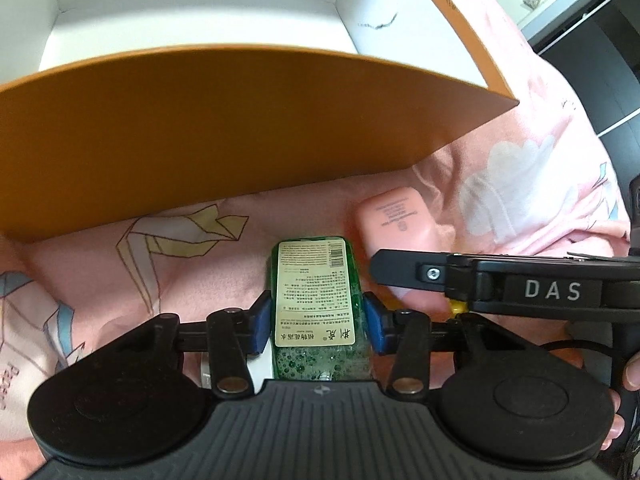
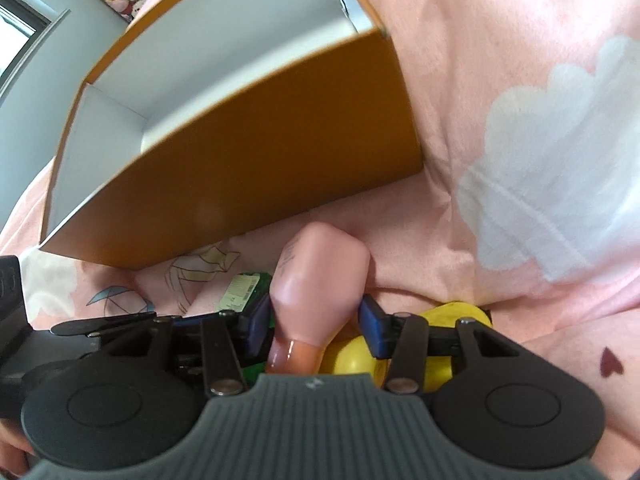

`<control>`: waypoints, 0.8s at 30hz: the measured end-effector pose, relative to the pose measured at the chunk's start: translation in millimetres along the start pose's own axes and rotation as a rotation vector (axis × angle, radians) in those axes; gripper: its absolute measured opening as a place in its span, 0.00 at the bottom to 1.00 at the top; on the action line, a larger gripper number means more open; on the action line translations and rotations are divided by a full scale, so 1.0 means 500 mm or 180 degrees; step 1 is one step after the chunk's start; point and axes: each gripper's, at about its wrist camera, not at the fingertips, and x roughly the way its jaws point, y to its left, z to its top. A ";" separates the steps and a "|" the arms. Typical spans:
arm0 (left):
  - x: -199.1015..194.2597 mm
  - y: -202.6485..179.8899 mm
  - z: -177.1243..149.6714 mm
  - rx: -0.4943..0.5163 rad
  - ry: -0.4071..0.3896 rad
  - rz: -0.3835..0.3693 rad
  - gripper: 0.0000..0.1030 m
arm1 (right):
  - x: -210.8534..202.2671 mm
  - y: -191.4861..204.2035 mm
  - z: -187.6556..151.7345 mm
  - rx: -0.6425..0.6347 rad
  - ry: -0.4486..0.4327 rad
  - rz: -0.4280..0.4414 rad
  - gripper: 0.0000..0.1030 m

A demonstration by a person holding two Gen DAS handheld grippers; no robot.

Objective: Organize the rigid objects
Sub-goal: 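Grasp the green soap bottle with the left tool while the right tool grasps the pink bottle, then lift the green and pink bottles and carry both over the orange box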

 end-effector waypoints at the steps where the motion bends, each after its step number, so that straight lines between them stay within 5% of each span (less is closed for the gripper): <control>1: -0.010 0.002 -0.003 -0.0016 -0.0029 -0.0006 0.51 | -0.006 0.001 -0.001 -0.0010 -0.0020 -0.0003 0.46; 9: -0.082 -0.003 -0.019 -0.0069 -0.0291 -0.0008 0.50 | -0.076 0.012 -0.010 -0.0211 -0.0174 -0.0001 0.46; 24: -0.262 -0.042 -0.024 -0.0106 -0.1155 -0.0127 0.50 | -0.217 0.086 0.003 -0.0813 -0.0565 -0.0021 0.46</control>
